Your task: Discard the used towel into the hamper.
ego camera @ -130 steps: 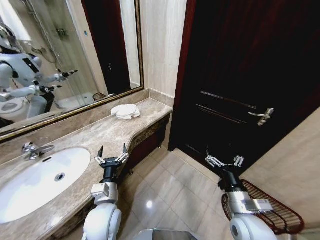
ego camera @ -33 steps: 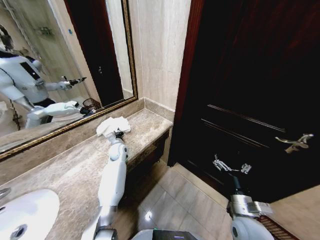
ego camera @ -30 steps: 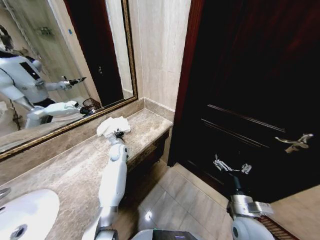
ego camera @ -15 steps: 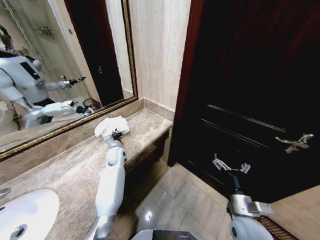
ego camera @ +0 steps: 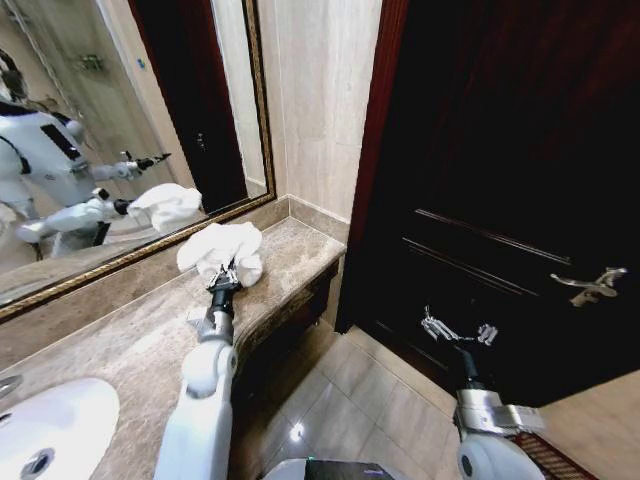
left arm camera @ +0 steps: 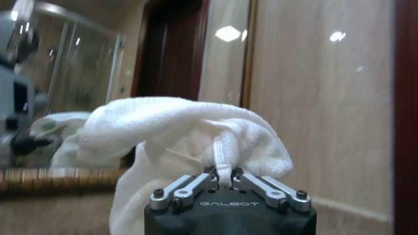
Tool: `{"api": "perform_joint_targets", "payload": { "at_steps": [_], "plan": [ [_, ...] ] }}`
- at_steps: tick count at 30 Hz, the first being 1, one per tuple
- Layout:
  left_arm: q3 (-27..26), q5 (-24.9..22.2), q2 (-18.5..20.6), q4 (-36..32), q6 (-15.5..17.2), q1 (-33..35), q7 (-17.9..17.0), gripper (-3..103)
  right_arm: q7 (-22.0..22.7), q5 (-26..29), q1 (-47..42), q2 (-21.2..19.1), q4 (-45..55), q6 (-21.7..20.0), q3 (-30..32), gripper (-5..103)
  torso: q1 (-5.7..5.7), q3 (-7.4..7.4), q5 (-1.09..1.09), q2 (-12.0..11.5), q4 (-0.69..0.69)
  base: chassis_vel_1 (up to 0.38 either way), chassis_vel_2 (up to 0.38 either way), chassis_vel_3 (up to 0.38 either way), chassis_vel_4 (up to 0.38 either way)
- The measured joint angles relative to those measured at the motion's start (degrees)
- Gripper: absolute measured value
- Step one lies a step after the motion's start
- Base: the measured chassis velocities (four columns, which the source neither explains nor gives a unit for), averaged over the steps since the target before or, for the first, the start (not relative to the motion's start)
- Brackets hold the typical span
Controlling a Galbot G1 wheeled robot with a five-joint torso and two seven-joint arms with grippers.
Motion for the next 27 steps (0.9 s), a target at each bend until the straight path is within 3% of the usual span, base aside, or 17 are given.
{"api": "perform_joint_targets", "payload": {
  "at_steps": [11, 27],
  "plan": [
    [-0.18, 0.68, 0.58, -15.29, -1.62, 10.45, 1.35, 7, 0.3, 0.27, -0.23, 0.42, 0.84, 1.81, -0.35, 100, 0.0, 0.0, -0.01, 0.0, 0.0, 0.0, 0.0, 0.0, 0.0],
    [1.06, 2.49, 0.17, -16.27, -2.18, 13.11, 2.38, 7, 0.33, 1.2, -0.18, 0.76, 0.87, 2.65, -0.28, 100, 0.01, 0.01, -0.01, 0.0, 0.01, -0.023, -0.024, 0.021, 0.025]
  ]
}}
